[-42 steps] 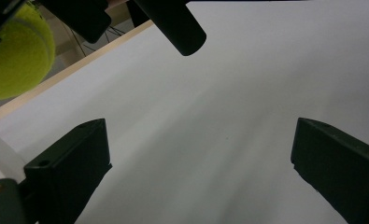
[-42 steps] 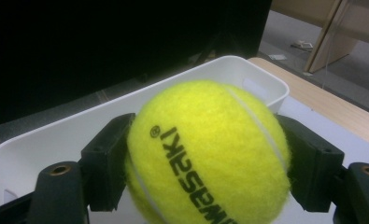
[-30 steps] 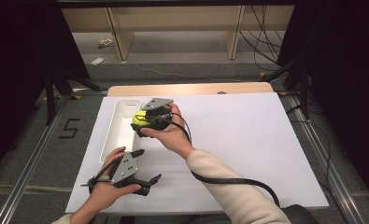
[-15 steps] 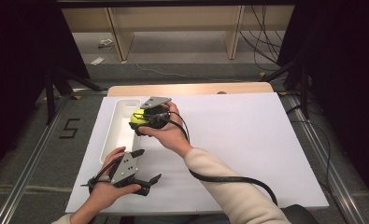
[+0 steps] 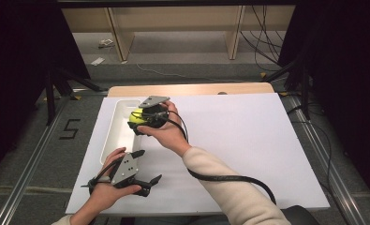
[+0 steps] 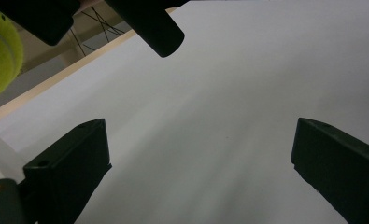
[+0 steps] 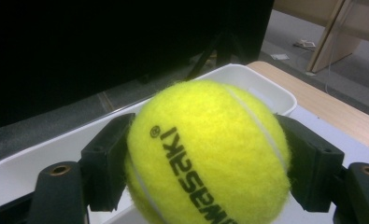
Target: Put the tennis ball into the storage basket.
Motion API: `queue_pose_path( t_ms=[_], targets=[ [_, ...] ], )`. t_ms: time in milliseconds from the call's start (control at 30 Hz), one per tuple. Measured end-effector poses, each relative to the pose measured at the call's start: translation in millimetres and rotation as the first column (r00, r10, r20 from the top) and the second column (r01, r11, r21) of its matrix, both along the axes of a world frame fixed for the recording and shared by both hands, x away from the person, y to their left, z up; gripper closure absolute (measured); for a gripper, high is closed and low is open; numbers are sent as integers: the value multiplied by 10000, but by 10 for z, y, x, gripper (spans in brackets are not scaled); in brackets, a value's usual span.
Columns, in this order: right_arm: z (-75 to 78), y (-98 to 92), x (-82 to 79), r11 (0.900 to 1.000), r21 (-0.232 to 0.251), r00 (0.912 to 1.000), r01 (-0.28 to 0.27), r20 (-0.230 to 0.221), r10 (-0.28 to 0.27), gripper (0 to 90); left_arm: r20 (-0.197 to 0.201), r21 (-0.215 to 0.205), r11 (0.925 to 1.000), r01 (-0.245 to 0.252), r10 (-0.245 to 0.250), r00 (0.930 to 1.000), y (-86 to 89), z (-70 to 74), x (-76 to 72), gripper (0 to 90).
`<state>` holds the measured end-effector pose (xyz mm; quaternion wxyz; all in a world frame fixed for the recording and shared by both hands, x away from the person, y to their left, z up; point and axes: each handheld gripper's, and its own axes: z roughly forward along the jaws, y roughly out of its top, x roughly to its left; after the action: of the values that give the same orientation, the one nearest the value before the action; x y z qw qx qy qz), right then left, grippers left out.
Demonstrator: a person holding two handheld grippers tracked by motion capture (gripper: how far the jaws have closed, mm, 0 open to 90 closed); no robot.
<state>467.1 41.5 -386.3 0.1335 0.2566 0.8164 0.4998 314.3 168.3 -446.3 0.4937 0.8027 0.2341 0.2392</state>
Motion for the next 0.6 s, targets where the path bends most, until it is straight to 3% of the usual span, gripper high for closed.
queue_pose_path(
  t_ms=[600],
  targets=[
    [15, 65, 33, 9999, -127, 10000, -49, 17, 49, 267, 21, 4, 10000, 15, -16, 10000, -6, 0, -2, 38]
  ],
)
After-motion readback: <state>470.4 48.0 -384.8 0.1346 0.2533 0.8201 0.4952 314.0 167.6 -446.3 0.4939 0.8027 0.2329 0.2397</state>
